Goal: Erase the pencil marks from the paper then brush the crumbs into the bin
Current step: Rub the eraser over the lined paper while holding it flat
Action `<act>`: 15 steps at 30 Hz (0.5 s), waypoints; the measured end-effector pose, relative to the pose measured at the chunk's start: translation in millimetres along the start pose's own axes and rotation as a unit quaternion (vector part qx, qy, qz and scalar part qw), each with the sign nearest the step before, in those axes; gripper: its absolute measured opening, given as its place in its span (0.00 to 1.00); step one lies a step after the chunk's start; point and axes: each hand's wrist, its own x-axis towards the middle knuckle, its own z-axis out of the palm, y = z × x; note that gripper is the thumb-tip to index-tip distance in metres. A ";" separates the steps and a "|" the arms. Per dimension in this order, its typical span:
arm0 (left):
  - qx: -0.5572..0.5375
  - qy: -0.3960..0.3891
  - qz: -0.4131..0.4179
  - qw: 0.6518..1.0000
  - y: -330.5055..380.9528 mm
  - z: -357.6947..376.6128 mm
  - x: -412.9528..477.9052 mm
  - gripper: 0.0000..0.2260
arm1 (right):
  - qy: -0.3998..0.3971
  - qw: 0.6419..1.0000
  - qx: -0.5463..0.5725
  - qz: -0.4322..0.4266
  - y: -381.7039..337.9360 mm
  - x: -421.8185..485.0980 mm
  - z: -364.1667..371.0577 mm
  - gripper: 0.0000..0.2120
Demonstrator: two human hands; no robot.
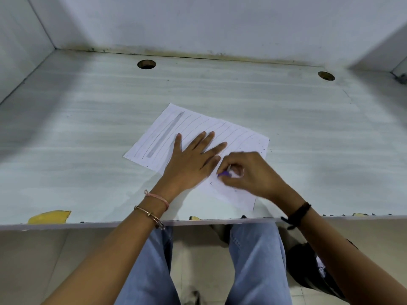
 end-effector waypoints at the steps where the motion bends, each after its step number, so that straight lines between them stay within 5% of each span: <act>1: 0.007 0.001 0.003 1.000 -0.3 0.2 0.0 0.21 | -0.041 0.999 0.022 -0.008 -6.5 -6.8 2.9 0.04; 4: 0.002 0.004 0.005 1.000 1.0 1.0 -1.1 0.21 | -0.070 0.996 0.051 -0.005 -2.6 -7.1 -3.5 0.04; 9: -0.016 0.003 -0.004 1.000 1.3 0.5 -1.5 0.20 | 0.098 0.993 0.016 0.059 14.9 18.2 -9.7 0.04; 13: 0.001 -0.002 0.003 1.000 2.3 -0.3 -1.6 0.21 | -0.010 0.999 0.022 0.032 -3.4 5.2 0.4 0.03; 15: -0.010 -0.006 0.003 1.000 2.6 -0.4 -2.3 0.21 | 0.009 0.999 0.026 0.044 2.8 11.4 -5.1 0.03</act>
